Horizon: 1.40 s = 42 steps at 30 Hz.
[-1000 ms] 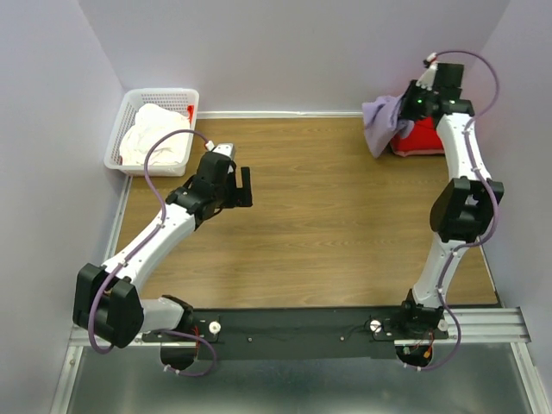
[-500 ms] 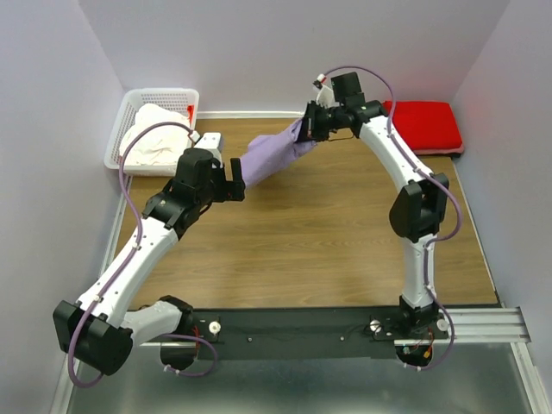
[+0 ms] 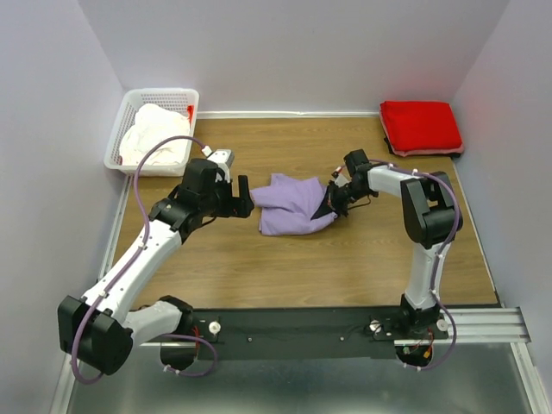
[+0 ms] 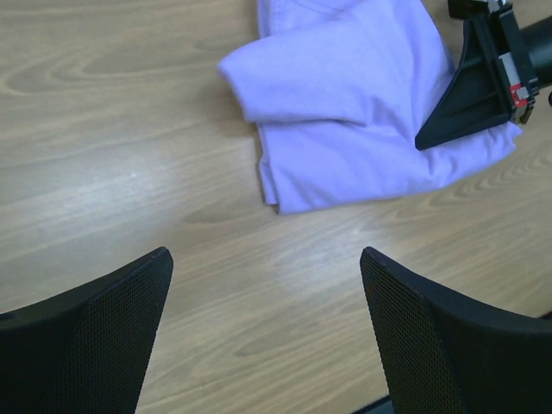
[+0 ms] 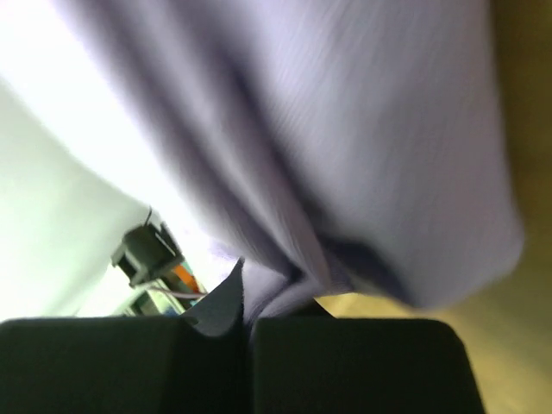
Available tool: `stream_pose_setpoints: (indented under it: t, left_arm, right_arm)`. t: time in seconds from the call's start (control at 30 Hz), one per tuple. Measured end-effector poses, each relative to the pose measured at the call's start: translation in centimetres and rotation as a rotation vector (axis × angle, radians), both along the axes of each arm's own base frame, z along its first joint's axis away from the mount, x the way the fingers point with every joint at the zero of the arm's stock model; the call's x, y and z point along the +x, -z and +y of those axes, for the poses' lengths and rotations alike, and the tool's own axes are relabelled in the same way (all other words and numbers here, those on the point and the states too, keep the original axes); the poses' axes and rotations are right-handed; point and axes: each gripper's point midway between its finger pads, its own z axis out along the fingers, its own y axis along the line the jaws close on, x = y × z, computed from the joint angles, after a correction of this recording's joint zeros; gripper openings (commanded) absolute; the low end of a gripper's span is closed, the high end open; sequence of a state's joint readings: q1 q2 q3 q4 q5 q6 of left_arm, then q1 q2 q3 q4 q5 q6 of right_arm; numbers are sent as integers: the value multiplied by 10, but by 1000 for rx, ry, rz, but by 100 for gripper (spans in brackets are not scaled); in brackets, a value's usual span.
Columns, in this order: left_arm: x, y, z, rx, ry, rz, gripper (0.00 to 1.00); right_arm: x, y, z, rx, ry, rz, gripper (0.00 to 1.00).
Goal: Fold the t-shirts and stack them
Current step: Fold the tshirt
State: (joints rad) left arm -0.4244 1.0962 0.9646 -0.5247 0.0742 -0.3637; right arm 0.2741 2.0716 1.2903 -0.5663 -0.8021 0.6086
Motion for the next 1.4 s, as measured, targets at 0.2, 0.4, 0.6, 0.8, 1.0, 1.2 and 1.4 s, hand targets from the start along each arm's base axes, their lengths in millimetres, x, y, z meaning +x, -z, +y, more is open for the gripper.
stream_pose_setpoints:
  t: [0.2, 0.4, 0.6, 0.8, 1.0, 1.2, 1.4]
  left_arm:
    - [-7, 22, -15, -40, 54, 92, 97]
    - [-19, 59, -24, -91, 51, 210, 97]
    - [-48, 126, -27, -127, 4, 411, 86]
    - [-46, 148, -42, -161, -21, 463, 87]
    - [-31, 152, -64, -208, -27, 451, 87]
    - [-19, 152, -94, -227, -10, 422, 81]
    - [-14, 157, -95, -208, -60, 413, 67]
  right_arm:
    - [-13, -22, -1, 31, -31, -72, 0]
    - [-11, -36, 0, 38, -31, -120, 0]
    - [-7, -43, -1, 28, -19, -150, 0]
    - [-8, -38, -2, 25, -16, -154, 0]
    - [-13, -29, -5, 12, -14, -144, 1]
    - [-13, -27, -5, 13, -13, -152, 1]
    - [-14, -24, -5, 14, -13, -156, 0]
